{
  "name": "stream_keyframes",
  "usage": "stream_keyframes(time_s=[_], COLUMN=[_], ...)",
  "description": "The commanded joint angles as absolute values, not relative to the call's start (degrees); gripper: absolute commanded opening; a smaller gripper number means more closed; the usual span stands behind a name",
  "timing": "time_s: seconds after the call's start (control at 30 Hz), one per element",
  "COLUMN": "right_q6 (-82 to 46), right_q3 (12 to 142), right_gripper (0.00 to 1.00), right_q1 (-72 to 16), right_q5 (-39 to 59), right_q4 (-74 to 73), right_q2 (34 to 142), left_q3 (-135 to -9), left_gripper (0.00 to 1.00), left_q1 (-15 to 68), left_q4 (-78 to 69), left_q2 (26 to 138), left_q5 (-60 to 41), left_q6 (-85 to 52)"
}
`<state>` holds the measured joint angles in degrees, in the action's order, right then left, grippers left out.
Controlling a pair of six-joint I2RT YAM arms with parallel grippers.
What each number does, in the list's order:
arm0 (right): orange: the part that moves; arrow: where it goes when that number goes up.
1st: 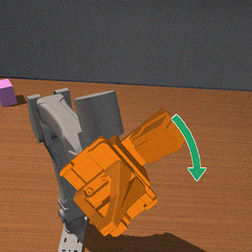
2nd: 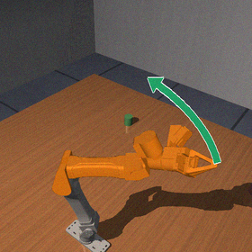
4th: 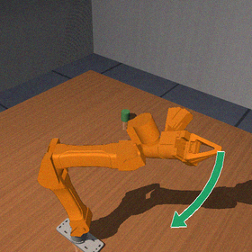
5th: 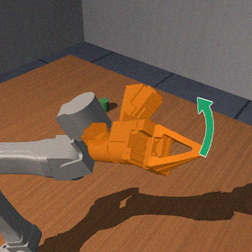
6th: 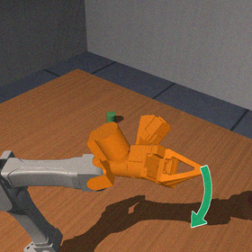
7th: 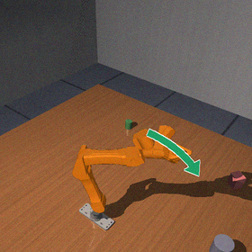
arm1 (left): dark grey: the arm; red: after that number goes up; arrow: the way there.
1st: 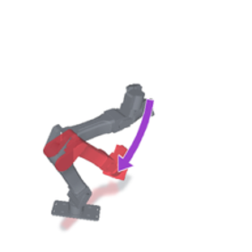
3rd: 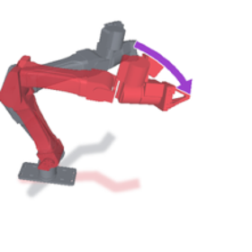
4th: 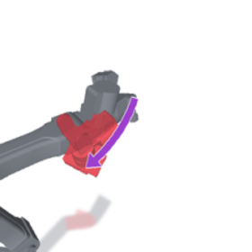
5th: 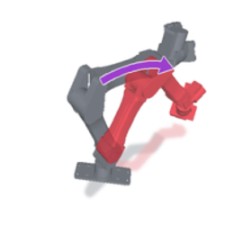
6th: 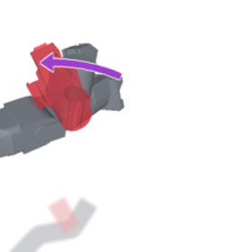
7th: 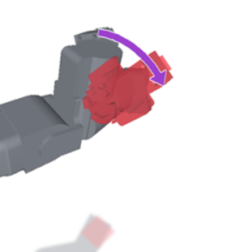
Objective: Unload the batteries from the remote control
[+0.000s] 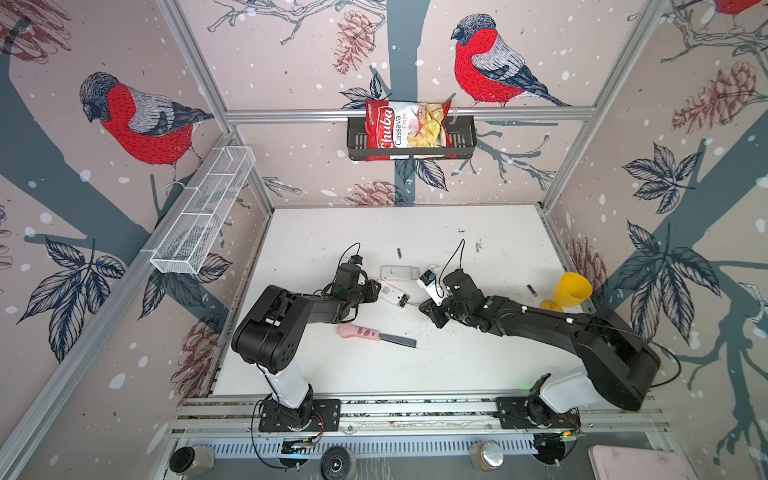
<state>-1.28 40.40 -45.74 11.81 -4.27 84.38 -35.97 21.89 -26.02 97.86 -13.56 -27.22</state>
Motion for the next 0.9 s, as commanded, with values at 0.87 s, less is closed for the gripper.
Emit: stream_keyframes(time_s=[0.87], right_q6=[-0.84], right_q3=[39.38], right_gripper=[0.0], right_q1=[-46.66], right_q5=[10.77], right_q4=[-4.3], right_q2=[83.72], left_q3=[-35.77], left_gripper=[0.38], left_q1=[21.97], left_q4=[-22.56], left_q2=[97.91], left_q5=[-14.94], left_q6=[-27.55])
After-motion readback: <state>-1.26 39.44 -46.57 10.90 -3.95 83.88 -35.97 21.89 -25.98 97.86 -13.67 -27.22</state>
